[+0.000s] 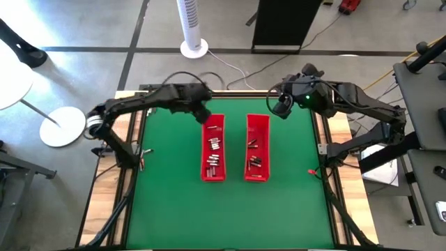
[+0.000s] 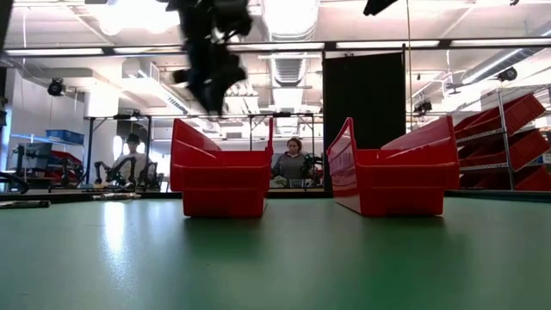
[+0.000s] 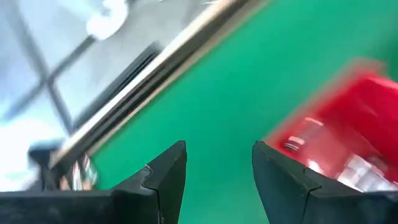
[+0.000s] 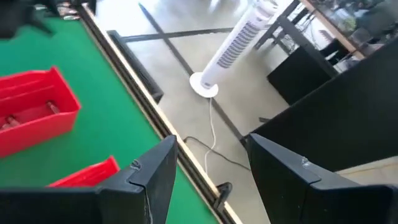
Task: Sort batteries
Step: Put the silver battery into the left red bin
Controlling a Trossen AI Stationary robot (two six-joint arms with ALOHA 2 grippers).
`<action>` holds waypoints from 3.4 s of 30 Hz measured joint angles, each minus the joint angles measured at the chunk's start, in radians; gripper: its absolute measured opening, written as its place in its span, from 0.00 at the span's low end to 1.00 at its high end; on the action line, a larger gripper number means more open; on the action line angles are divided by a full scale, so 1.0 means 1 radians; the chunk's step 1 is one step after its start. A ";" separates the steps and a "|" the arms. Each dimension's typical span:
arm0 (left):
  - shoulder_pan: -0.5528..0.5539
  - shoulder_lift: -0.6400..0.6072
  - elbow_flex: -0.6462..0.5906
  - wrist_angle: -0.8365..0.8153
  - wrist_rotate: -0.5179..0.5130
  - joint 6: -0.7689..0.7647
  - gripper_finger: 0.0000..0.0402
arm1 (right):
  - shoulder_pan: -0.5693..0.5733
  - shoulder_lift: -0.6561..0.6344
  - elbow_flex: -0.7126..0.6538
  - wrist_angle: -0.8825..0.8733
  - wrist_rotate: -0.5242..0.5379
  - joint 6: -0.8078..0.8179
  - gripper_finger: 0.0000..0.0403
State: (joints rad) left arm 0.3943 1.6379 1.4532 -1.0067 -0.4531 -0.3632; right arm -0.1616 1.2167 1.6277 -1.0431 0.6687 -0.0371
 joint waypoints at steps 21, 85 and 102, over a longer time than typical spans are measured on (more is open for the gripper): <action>0.597 -0.088 -0.521 0.431 -0.009 -0.388 0.40 | -0.041 0.005 -0.071 0.161 -0.198 -0.043 0.47; 0.705 0.315 -0.101 0.082 0.258 -0.746 0.39 | -0.070 0.003 -0.169 0.033 -0.173 0.329 0.47; 0.712 0.199 -0.291 0.187 0.314 -0.903 0.39 | -0.073 0.003 -0.169 -0.037 -0.167 0.346 0.47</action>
State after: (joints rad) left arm 1.1063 1.8372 1.1622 -0.8194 -0.1390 -1.2662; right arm -0.2348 1.2201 1.4586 -1.0802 0.5016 0.3093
